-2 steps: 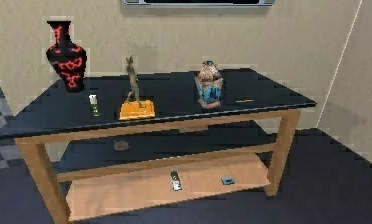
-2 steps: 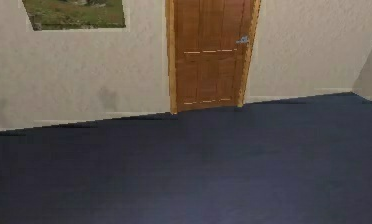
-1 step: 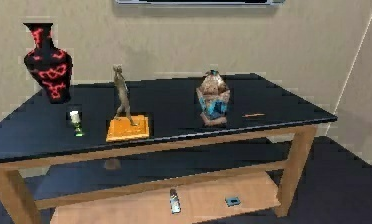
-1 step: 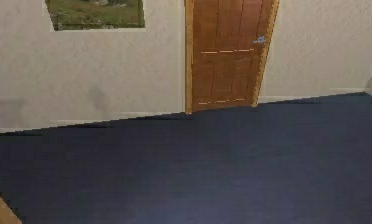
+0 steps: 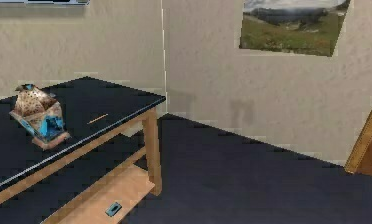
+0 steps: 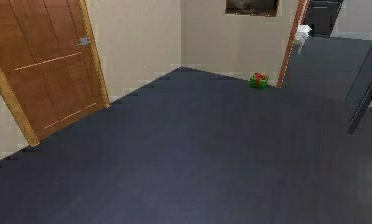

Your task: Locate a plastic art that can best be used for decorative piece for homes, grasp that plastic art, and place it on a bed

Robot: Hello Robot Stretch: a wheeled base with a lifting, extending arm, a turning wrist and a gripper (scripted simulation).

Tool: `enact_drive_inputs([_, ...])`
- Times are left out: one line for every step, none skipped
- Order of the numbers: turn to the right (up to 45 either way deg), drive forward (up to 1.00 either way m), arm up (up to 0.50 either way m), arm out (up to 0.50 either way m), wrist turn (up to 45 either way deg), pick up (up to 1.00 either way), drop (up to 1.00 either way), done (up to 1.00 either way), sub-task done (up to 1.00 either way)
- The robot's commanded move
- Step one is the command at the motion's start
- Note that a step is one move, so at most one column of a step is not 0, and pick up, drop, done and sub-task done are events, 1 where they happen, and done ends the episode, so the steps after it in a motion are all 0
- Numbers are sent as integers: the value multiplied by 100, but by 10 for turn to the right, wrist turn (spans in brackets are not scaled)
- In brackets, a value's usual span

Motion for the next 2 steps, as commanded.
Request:
enact_drive_inputs([180, 0, 0, 0, 0, 0, 0, 0, 0])
enact_drive_inputs([0, 35, 0, 0, 0, 0, 0, 0, 0])
